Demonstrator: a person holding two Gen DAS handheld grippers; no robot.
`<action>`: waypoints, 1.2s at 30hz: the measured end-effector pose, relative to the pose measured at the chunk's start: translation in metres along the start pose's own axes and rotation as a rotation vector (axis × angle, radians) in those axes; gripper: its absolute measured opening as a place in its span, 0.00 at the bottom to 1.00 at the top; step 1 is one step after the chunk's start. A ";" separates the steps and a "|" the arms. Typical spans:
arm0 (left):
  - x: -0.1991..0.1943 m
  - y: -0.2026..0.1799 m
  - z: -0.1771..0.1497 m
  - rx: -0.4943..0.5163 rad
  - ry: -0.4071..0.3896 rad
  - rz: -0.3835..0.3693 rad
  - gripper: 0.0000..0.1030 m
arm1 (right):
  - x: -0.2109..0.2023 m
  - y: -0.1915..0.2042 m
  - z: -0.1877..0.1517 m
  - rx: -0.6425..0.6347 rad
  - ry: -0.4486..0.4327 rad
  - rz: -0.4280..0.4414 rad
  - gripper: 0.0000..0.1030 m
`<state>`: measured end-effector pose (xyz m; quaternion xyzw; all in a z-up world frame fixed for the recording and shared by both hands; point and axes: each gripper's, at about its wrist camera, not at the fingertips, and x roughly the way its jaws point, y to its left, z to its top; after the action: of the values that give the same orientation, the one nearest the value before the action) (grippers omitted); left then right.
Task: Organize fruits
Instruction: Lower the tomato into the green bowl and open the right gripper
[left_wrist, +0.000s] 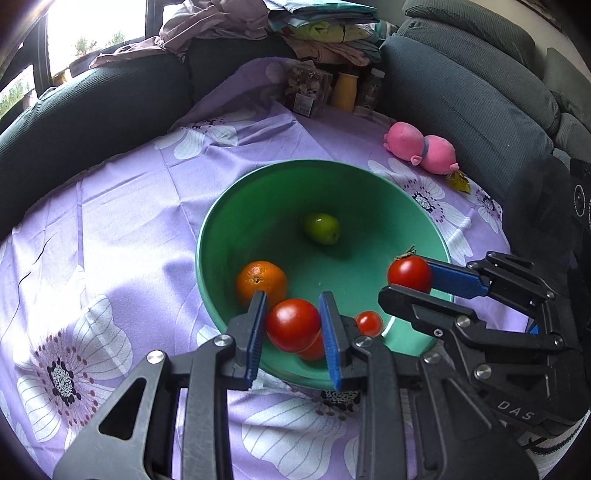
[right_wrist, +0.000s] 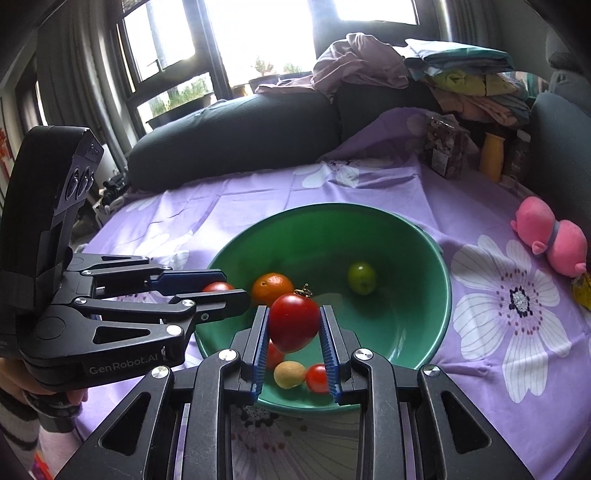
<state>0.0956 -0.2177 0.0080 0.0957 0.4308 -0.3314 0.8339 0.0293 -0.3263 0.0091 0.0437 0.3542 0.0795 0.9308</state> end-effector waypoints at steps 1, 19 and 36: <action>0.001 0.000 0.000 0.001 0.003 0.002 0.28 | 0.001 0.000 0.000 -0.002 0.002 -0.001 0.28; 0.012 0.006 -0.004 -0.008 0.031 0.000 0.28 | 0.008 -0.002 -0.001 0.003 0.021 -0.010 0.28; 0.008 0.010 -0.003 -0.030 0.028 -0.002 0.28 | 0.010 -0.004 -0.003 0.012 0.039 -0.023 0.28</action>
<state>0.1029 -0.2129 -0.0019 0.0873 0.4475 -0.3243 0.8288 0.0349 -0.3284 0.0001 0.0436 0.3732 0.0674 0.9243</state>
